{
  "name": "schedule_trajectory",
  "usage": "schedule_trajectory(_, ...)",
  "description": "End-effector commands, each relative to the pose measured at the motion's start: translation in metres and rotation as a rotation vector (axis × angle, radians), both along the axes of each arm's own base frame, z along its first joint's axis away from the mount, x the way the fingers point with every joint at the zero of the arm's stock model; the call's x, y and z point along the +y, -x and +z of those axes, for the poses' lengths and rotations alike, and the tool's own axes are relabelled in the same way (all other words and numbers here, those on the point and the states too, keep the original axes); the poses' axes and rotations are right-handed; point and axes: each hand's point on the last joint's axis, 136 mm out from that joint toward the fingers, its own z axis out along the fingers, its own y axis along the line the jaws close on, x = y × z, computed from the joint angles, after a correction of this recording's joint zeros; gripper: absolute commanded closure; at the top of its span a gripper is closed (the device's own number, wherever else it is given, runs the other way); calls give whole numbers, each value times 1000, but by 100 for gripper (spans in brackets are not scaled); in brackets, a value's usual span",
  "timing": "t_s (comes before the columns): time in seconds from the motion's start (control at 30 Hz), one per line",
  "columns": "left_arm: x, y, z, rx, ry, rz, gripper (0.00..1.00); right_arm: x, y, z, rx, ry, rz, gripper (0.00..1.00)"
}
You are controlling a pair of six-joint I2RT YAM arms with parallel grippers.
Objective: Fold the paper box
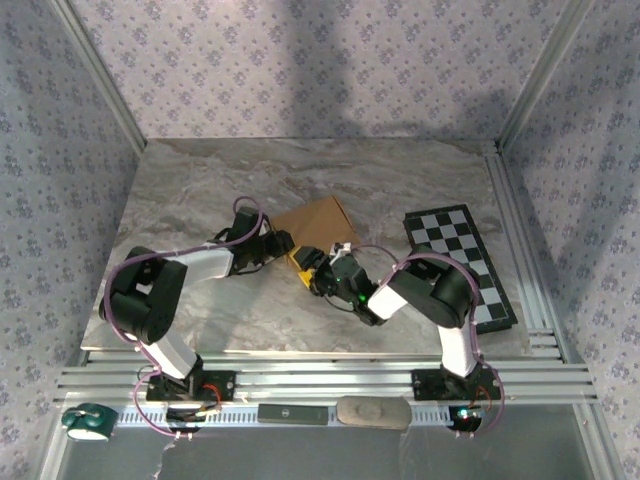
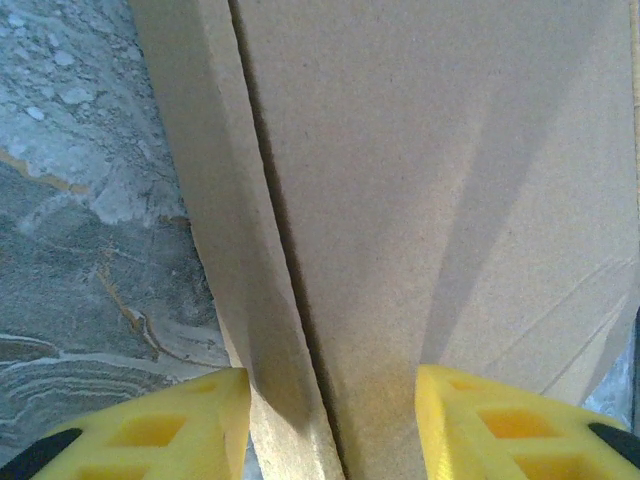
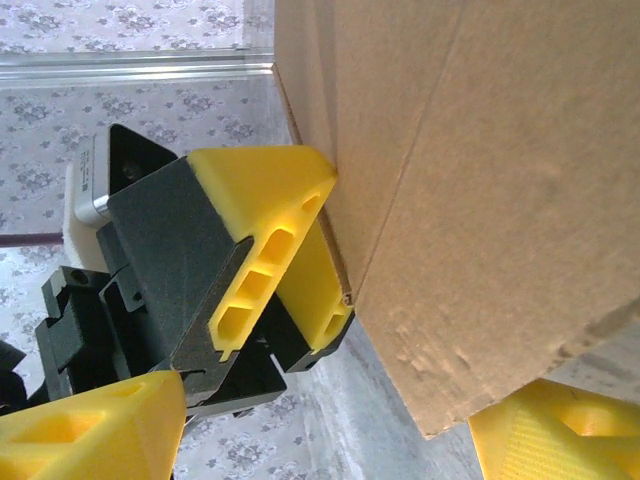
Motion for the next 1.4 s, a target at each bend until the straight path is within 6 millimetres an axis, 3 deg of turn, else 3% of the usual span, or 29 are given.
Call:
schedule_trajectory(0.0,-8,-3,3,-11,19,-12,53,4,-6,9,-15,-44,-29,24)
schedule_trajectory(0.77,-9,-3,2,-6,16,-20,54,23,-7,6,26,-118,-9,26)
schedule_trajectory(0.97,-8,-3,3,-6,15,-22,55,6,-7,-6,36,-49,-43,26)
schedule_trajectory(1.2,-8,-4,3,-6,15,-21,56,8,-8,-16,39,-10,-57,27)
schedule_trajectory(1.37,-7,-2,2,5,12,-15,56,-9,-9,-21,-2,63,-117,26)
